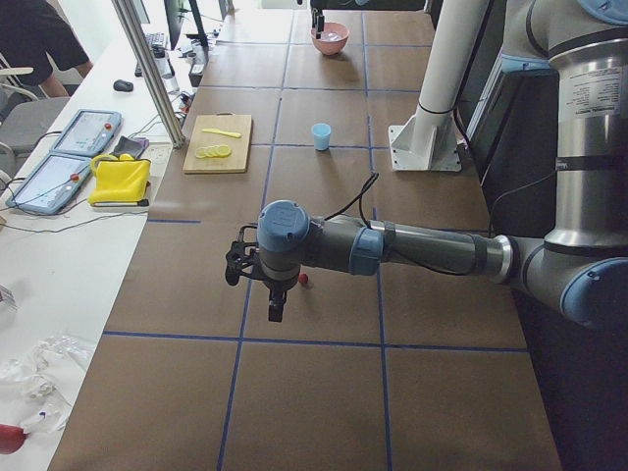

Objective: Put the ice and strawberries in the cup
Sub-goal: 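Move the right gripper back over the pink bowl of ice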

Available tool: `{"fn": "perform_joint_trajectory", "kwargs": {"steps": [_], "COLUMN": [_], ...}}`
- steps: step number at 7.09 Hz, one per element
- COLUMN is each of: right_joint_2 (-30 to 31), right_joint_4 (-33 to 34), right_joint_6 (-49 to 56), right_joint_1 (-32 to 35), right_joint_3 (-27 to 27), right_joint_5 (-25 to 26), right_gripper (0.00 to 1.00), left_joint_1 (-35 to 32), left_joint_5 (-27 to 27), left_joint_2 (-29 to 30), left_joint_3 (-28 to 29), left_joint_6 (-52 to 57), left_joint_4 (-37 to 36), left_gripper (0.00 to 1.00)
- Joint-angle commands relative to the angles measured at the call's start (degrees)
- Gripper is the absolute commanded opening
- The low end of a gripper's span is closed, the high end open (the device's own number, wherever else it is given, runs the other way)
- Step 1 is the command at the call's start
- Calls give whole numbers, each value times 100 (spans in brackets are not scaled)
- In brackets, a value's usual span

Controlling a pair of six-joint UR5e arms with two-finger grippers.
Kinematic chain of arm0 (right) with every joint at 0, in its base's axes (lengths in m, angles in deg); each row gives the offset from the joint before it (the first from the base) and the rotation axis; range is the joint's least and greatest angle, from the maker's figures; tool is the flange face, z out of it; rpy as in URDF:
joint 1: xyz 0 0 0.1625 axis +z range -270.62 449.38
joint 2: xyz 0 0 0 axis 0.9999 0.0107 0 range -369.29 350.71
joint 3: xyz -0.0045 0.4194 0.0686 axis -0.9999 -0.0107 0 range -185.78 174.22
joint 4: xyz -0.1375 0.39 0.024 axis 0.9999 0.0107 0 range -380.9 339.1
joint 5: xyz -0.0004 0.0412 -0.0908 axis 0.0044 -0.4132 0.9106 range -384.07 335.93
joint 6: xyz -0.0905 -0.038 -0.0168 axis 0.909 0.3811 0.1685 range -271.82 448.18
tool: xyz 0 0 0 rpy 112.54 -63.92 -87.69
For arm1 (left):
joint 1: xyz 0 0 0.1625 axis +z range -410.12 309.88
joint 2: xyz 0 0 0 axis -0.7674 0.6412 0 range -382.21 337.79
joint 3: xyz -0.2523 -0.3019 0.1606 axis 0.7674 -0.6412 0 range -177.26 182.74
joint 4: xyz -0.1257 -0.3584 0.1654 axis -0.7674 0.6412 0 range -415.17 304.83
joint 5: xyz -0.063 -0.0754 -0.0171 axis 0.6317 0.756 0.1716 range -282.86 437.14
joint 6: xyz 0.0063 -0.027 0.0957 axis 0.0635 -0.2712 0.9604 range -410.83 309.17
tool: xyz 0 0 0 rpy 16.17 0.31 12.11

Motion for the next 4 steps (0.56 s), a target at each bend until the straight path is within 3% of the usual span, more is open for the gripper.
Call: {"fn": "perform_joint_trajectory", "kwargs": {"steps": [1,4], "right_joint_2": [977,1119], "right_joint_4": [-616,-1027], "right_joint_6": [1716,1924], "right_joint_1": [739,750], "right_joint_3": [-464,-1307], "right_joint_5": [-275,-258], "right_gripper": [100,99], "left_joint_1": [0,0], "left_joint_5": [0,0], "left_joint_2": [-1,-10], "left_joint_3": [-15,-24], "left_joint_6": [1,1], "left_joint_4": [1,1], "left_gripper": [100,100]}}
